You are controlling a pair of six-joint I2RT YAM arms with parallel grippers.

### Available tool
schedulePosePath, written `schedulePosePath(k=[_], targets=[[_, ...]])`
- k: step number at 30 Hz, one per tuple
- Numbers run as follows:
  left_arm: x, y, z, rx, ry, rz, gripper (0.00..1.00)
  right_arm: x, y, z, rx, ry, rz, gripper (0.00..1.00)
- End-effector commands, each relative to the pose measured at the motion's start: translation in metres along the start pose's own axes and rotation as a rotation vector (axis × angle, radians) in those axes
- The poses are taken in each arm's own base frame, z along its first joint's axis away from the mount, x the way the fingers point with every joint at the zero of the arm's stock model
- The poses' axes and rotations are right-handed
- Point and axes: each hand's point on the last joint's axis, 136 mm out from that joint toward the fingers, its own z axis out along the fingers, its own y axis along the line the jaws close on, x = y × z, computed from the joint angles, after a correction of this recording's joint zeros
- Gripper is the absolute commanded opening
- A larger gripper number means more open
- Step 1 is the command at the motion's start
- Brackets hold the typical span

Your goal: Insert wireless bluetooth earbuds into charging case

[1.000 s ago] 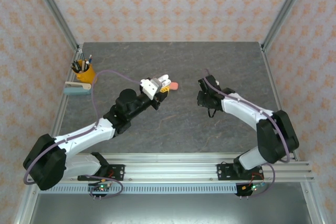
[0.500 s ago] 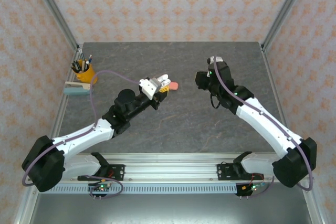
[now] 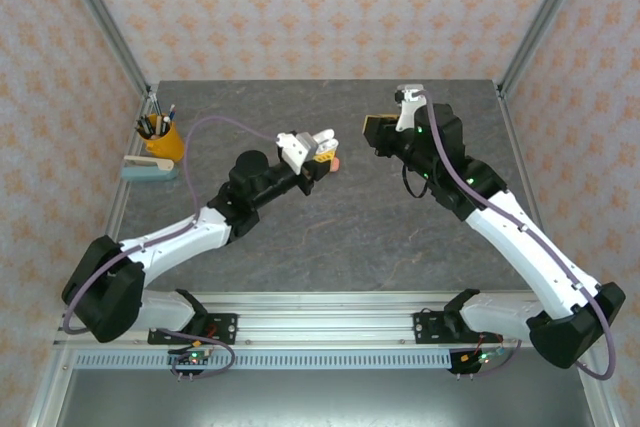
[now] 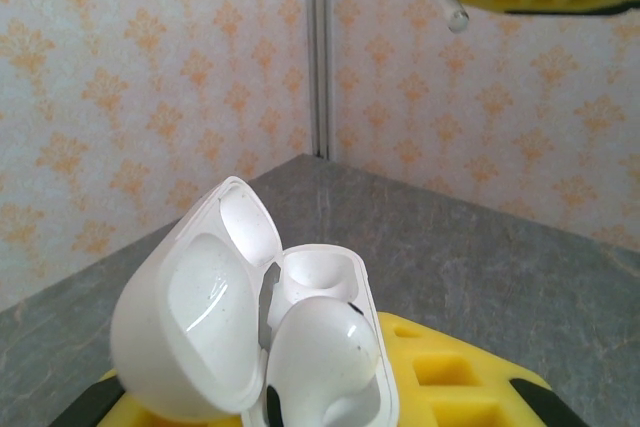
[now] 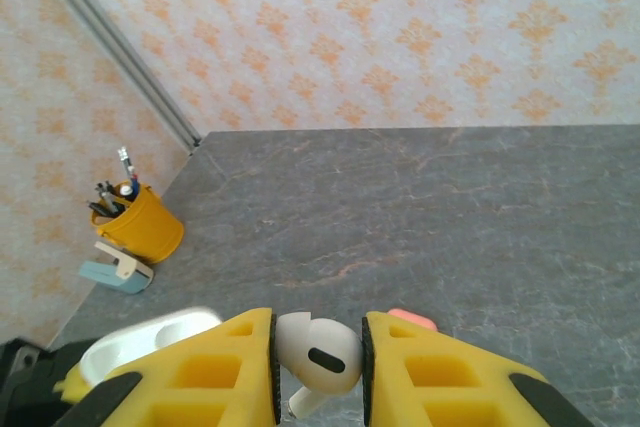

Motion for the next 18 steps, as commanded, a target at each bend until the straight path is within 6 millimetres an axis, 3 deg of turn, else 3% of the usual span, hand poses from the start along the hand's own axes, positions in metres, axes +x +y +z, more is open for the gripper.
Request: schedulePosePath(k=[1,8,18], targets=[[-0.038,-0.004,0.008,0.058,-0.108,0.006,0.0,-0.023,0.022,-0.014,-0.092,-0.064,-0.053,0.25],[-0.055,-0.012,0.021,0.144,-0.133,-0.006,0.0,-0.026,0.033,-0.015,-0.144,-0.074,-0.105,0.25],[-0.061,-0.025,0.03,0.267,-0.097,-0.035,0.0,-0.03,0.038,-0.017,-0.163,-0.081,-0.18,0.25]])
